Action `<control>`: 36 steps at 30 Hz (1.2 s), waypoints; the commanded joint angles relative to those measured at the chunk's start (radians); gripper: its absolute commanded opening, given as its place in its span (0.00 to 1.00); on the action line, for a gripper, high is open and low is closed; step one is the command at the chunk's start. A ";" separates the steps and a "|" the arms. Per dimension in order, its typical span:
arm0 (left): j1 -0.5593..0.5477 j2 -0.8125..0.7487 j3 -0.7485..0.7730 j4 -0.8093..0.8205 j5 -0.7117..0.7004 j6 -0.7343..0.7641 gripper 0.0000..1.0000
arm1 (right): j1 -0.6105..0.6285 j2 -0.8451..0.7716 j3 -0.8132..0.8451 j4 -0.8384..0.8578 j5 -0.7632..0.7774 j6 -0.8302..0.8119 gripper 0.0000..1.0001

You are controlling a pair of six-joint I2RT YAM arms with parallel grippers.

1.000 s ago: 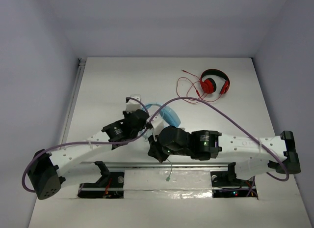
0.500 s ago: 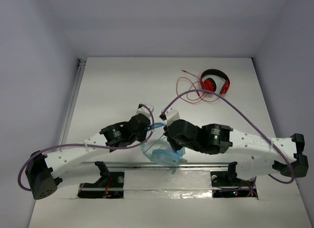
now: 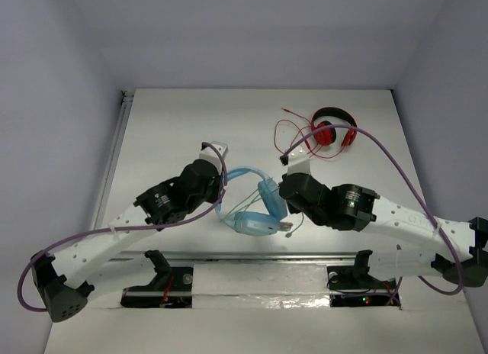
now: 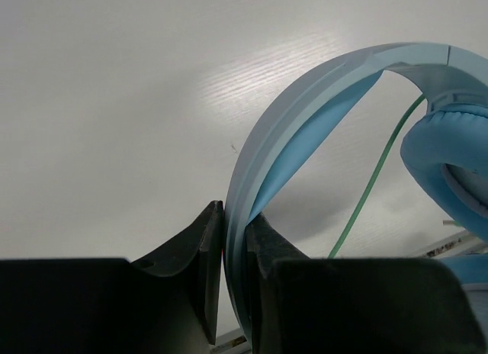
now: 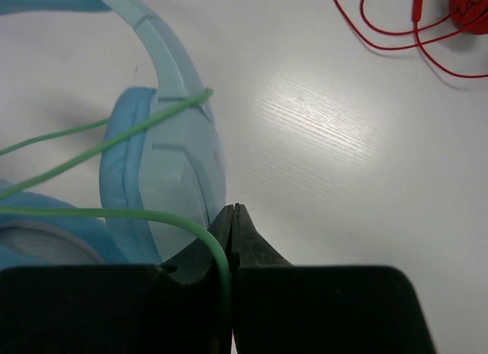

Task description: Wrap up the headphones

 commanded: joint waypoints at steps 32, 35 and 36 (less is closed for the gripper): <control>0.329 -0.113 0.177 0.291 0.662 -0.005 0.00 | -0.404 -0.019 -0.451 1.059 -0.482 0.053 0.14; 0.329 -0.113 0.162 0.366 0.646 -0.069 0.00 | -0.404 0.003 -0.520 1.194 -0.565 0.097 0.16; 0.329 -0.111 0.158 0.398 0.634 -0.086 0.00 | -0.404 0.008 -0.535 1.220 -0.578 0.108 0.17</control>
